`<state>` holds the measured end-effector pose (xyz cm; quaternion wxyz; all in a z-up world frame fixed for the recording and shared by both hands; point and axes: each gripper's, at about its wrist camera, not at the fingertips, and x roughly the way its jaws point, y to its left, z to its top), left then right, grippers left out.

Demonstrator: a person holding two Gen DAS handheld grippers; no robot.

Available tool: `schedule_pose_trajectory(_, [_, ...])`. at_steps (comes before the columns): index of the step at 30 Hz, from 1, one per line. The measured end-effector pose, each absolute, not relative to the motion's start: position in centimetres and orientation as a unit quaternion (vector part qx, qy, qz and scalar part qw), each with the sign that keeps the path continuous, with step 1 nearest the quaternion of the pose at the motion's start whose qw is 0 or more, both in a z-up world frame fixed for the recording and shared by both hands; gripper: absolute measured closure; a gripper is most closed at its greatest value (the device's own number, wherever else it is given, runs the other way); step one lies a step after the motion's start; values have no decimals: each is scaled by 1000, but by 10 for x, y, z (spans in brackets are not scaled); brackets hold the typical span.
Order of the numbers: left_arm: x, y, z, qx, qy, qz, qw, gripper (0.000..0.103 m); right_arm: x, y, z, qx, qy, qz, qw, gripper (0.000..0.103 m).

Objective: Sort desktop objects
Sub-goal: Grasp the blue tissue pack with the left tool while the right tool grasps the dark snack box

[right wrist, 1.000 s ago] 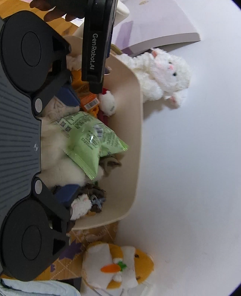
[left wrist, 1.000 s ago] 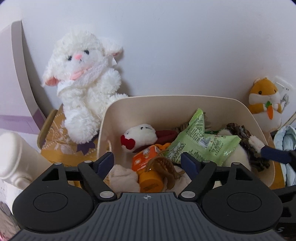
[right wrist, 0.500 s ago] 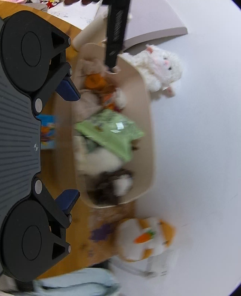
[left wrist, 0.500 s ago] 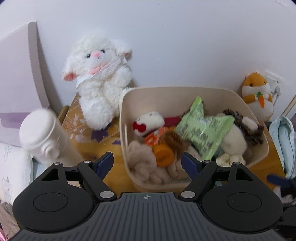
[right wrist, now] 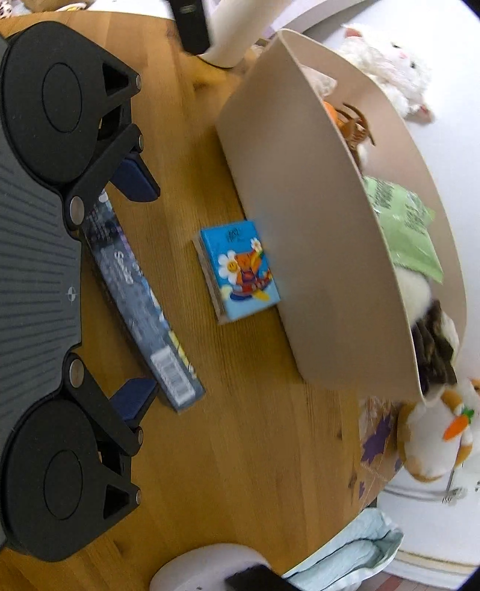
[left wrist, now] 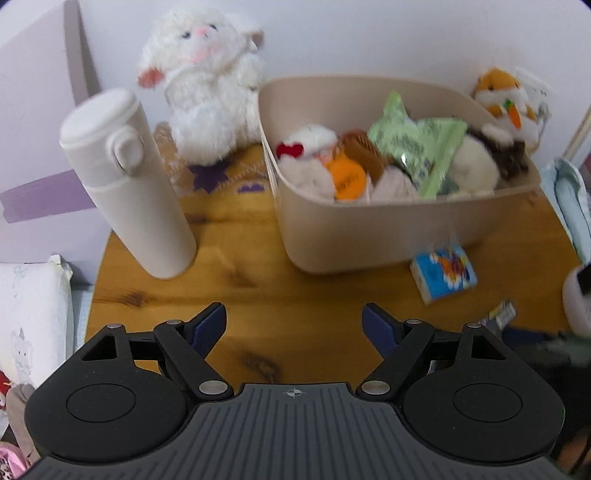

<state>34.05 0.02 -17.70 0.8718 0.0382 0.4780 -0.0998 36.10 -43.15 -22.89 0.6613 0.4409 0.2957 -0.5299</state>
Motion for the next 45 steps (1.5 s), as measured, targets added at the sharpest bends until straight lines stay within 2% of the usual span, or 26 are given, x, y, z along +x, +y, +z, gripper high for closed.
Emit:
schedule_pose_trajectory(9, [335,-14,-198,109,469,-205,852,21,359,-429,-238,426,343,-522,655,7])
schedule_pose_trajectory(21, [330,-100,-223,305,355,-357,808,21,290,-408,-239,425,345,-516,659,18])
schedule_pose_trajectory(26, [328,-137,-236,374,330,-408,765,21,272,-399,-241,418,351,-497,674,18])
schedule_pose_trajectory(34, [330,-167,-250,387,340,-397,760,21,246,-402,-244,415,347,-499,678,18])
schedule_pose_trajectory(40, [339,-177,-250,351,359,-391,771,20,235,-408,-246,412,338,-490,690,18])
schedule_pose_trajectory(45, [346,-184,-249,330,405,-389,759,13,230,-411,-247,413,332,-495,689,17])
